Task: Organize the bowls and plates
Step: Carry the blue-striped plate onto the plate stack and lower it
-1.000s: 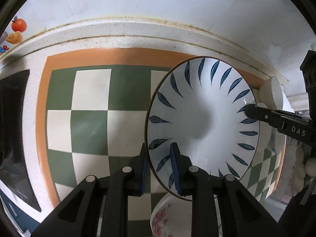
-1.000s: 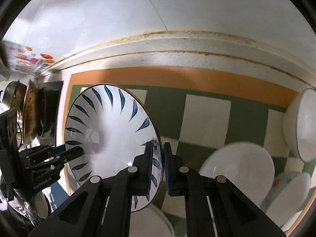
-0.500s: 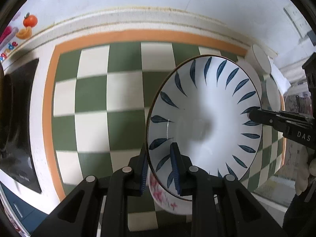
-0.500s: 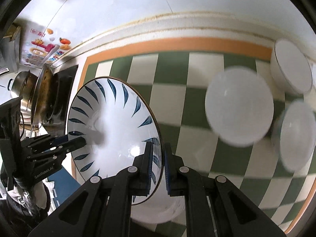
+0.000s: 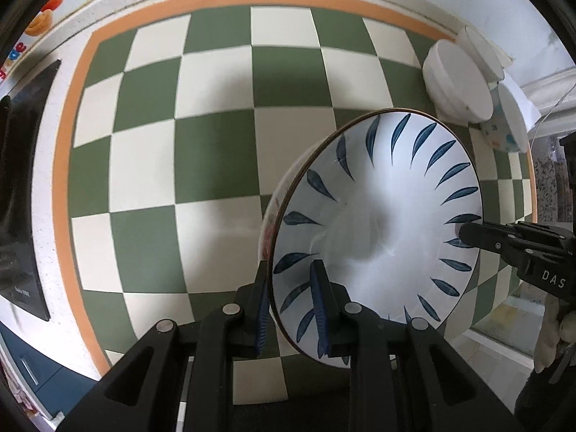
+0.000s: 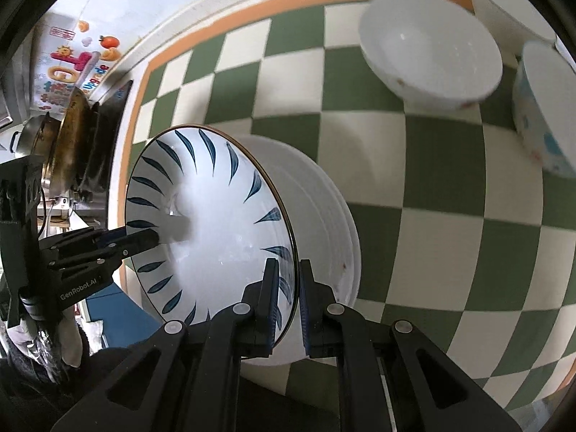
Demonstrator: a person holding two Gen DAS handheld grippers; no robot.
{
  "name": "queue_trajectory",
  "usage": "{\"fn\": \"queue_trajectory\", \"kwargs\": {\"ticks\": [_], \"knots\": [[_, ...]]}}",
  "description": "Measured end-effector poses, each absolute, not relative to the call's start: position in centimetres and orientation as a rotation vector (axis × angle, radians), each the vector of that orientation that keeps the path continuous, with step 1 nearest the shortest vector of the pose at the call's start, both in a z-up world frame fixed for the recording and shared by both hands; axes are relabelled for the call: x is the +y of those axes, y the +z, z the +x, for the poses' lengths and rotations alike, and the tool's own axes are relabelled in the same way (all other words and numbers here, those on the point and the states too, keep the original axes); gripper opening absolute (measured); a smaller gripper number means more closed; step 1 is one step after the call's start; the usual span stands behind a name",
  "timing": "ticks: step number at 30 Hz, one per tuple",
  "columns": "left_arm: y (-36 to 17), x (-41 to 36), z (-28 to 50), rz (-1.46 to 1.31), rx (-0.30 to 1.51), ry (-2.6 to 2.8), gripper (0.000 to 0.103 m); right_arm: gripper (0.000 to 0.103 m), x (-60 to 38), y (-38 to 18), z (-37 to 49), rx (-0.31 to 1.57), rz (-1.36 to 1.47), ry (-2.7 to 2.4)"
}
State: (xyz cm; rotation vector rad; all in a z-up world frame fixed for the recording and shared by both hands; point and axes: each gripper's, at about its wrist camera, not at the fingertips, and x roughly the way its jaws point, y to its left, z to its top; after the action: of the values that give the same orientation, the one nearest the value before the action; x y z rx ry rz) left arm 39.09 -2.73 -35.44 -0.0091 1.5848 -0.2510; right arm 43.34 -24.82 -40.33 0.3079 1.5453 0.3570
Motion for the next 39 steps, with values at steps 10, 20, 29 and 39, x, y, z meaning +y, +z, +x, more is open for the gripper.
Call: {"fn": "queue_trajectory", "kwargs": {"ticks": [10, 20, 29, 39], "knots": [[-37.7, -4.1, 39.4, 0.037, 1.613, -0.256, 0.021, 0.012, -25.8, -43.1, 42.5, 1.571, 0.319, 0.313], [-37.9, -4.5, 40.0, 0.024, 1.62, -0.248, 0.023, 0.013, -25.9, -43.4, 42.9, 1.579, 0.349, 0.291], [-37.8, -3.0, 40.5, -0.022, 1.632, -0.225, 0.023, 0.016, -25.3, -43.0, 42.4, 1.585, 0.349, 0.224], [-37.3, -1.8, 40.9, -0.063, 1.636, -0.185, 0.023, 0.016, -25.4, -42.6, 41.9, 1.593, 0.369, 0.207]]}}
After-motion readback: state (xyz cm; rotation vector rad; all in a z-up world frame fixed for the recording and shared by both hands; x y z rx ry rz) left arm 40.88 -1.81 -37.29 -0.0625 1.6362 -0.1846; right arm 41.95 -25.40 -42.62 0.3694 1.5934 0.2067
